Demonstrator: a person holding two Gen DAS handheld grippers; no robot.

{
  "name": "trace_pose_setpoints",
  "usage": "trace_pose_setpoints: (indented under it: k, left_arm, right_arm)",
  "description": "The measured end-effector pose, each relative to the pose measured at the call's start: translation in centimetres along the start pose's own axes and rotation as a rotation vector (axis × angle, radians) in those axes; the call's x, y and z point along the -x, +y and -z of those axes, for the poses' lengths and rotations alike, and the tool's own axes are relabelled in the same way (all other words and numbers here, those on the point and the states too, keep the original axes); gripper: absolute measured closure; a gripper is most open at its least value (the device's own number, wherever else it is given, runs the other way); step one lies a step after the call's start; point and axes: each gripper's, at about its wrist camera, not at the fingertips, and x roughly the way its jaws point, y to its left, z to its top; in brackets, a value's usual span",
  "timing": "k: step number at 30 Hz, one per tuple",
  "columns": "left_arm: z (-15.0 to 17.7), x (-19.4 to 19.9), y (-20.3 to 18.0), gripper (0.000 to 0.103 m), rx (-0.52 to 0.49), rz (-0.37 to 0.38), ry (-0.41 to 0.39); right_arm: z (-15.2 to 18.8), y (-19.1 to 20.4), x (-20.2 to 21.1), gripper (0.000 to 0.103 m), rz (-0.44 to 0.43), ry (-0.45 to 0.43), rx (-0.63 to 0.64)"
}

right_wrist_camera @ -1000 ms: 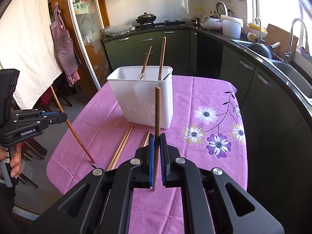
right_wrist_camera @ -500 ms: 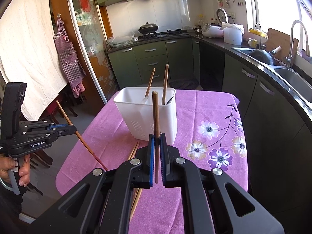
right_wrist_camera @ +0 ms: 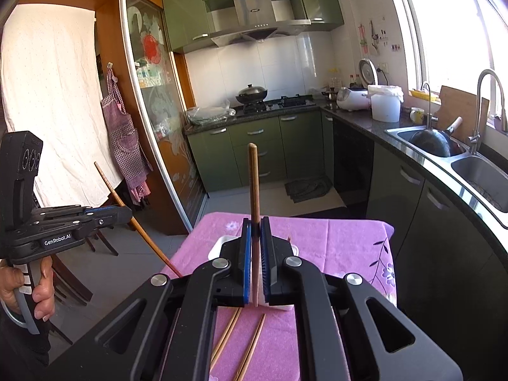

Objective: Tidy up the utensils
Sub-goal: 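Carry both chopsticks upright over the white holder with both grippers, then lower both chopsticks into the white holder and open both grippers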

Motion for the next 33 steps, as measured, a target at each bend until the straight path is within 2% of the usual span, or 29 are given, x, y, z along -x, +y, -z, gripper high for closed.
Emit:
trace_pose_setpoints:
  k: [5,10,14,22,24,28,33]
  left_arm:
    - [-2.5,-1.0,-0.4,0.097,0.012,-0.016,-0.054]
    - [-3.4,-3.7,-0.6,0.097,0.012,-0.046,-0.069]
    - [-3.1,-6.6,-0.2,0.097,0.021,-0.058,-0.028]
    - [-0.9,-10.7,0.5,0.097,0.015,-0.065,0.076]
    - [-0.4,-11.2,0.6,0.095,0.016,-0.063,0.093]
    - [0.2,-10.5,0.7,0.077,0.017,-0.056,0.095]
    - [0.4,-7.8,0.2,0.077,0.003,-0.047,0.074]
  right_arm:
    - [-2.3,0.6,-0.7,0.096,0.023,-0.052,0.018]
    - [-3.5,0.5,-2.4,0.096,0.057,-0.075,0.033]
    - [-3.6,0.0,-4.6,0.096,0.080,-0.067,0.046]
    - [-1.9,-1.2,-9.2,0.096,0.067,0.015,0.037]
    - [-1.4,-1.4,-9.9,0.096,0.060,0.032,0.041]
    - [-1.2,-1.0,-9.9,0.096,0.048,0.035,0.055]
    - [-1.3,0.2,-6.8,0.095,0.029,-0.015,0.074]
